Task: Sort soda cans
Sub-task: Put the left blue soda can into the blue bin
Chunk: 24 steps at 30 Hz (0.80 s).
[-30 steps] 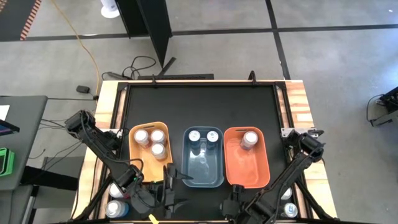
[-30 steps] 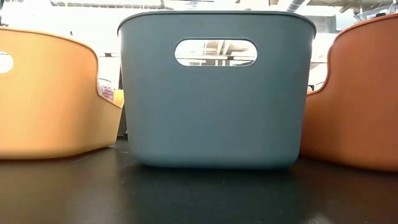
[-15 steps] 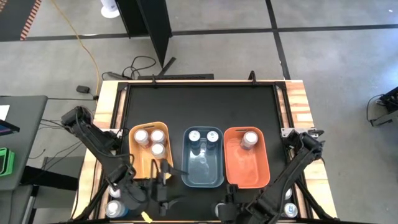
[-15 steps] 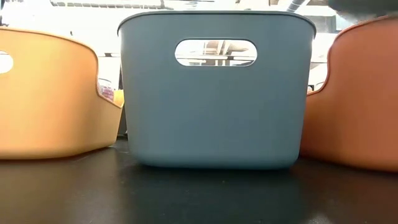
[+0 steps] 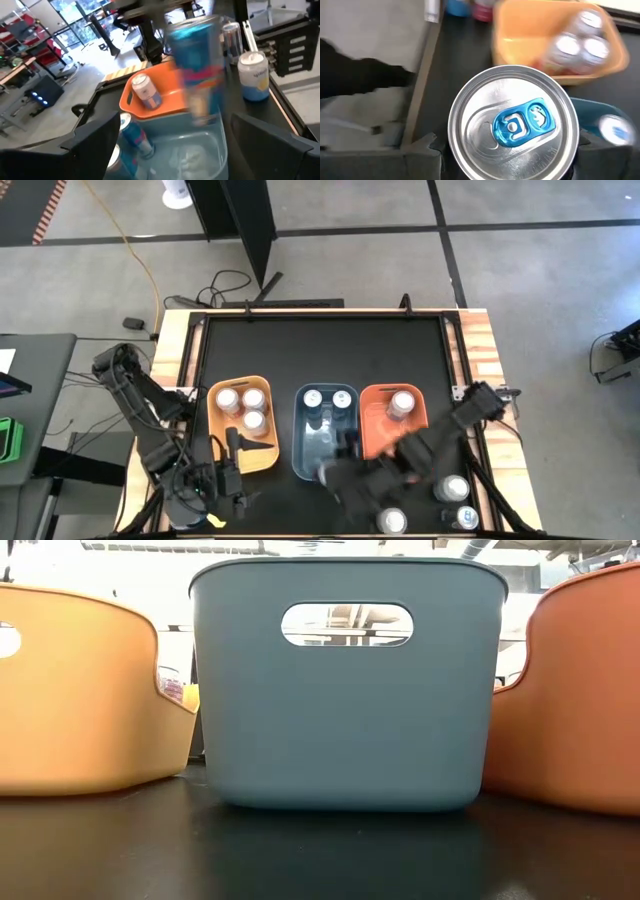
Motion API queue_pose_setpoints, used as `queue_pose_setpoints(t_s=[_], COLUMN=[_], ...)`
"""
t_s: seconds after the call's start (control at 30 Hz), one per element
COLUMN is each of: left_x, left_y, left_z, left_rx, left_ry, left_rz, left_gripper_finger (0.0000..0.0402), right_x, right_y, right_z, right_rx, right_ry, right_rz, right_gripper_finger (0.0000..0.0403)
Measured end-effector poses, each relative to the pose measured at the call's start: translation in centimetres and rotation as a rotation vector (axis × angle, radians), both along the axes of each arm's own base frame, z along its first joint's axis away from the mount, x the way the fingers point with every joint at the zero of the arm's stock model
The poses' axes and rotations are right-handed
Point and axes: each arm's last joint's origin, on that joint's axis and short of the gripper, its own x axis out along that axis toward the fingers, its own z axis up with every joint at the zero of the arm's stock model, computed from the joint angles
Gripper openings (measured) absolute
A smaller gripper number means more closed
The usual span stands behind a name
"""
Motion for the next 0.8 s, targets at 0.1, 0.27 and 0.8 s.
queue_pose_setpoints(t_s=[0.1, 0.27, 0.8], left_x=[-0.5, -1.8, -6.2], left_y=[-0.2, -0.9, -1.6], left_z=[-0.3, -0.5, -1.7], left_rx=[-0.001, 0.024, 0.051], left_ry=[0.017, 0.007, -0.074], left_rz=[-0.006, -0.004, 0.067], left_gripper_finger=[0.0375, 0.0375, 0.0375], right_x=[1.6, 3.9, 6.8], right_y=[-3.4, -8.1, -11.8], right_z=[-0.4, -2.5, -10.7], right_rx=[-0.022, -0.026, 0.083], right_ry=[0.045, 0.125, 0.174], right_rz=[-0.064, -0.147, -0.207], right_gripper_finger=[0.0221, 0.0221, 0.0221])
